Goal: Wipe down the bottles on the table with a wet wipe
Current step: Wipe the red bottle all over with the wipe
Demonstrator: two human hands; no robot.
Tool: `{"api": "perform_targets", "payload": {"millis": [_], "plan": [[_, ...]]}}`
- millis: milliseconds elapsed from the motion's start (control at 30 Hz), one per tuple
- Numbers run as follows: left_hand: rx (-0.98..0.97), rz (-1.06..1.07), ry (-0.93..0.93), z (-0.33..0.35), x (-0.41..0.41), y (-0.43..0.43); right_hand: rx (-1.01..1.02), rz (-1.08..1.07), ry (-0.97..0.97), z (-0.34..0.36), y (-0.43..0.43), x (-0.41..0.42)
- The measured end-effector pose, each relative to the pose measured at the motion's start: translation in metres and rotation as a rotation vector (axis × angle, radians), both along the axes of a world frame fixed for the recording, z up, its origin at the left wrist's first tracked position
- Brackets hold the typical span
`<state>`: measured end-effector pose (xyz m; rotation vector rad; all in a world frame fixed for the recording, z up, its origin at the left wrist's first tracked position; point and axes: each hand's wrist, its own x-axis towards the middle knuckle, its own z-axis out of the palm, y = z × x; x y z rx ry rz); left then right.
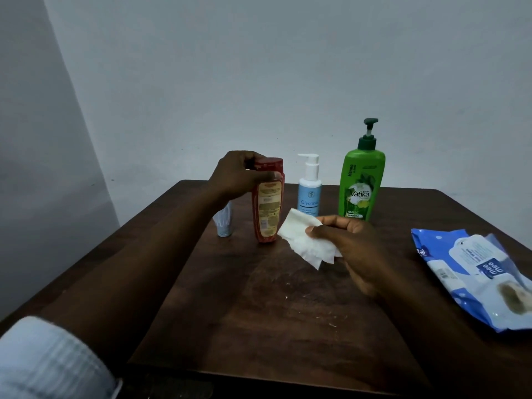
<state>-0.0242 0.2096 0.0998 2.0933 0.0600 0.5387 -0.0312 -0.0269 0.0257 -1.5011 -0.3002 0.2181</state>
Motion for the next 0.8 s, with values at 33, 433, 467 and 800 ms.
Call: {"api": "perform_targets", "payload": {"millis": [33, 433, 467, 800], "plan": [[-0.025, -0.028, -0.009, 0.001, -0.007, -0.005, 0.019, -0.002, -0.013, 0.004, -0.004, 0.0], [-0.211, -0.205, 0.046, -0.013, -0.048, -0.046, -0.14, -0.384, -0.753, 0.043, -0.011, -0.001], [-0.211, -0.201, 0.046, -0.015, -0.047, -0.046, -0.19, -0.39, -0.841, 0.041, -0.008, -0.002], [-0.289, -0.169, 0.037, -0.031, -0.04, -0.045, -0.331, -0.282, -1.167, 0.014, 0.016, -0.006]]}}
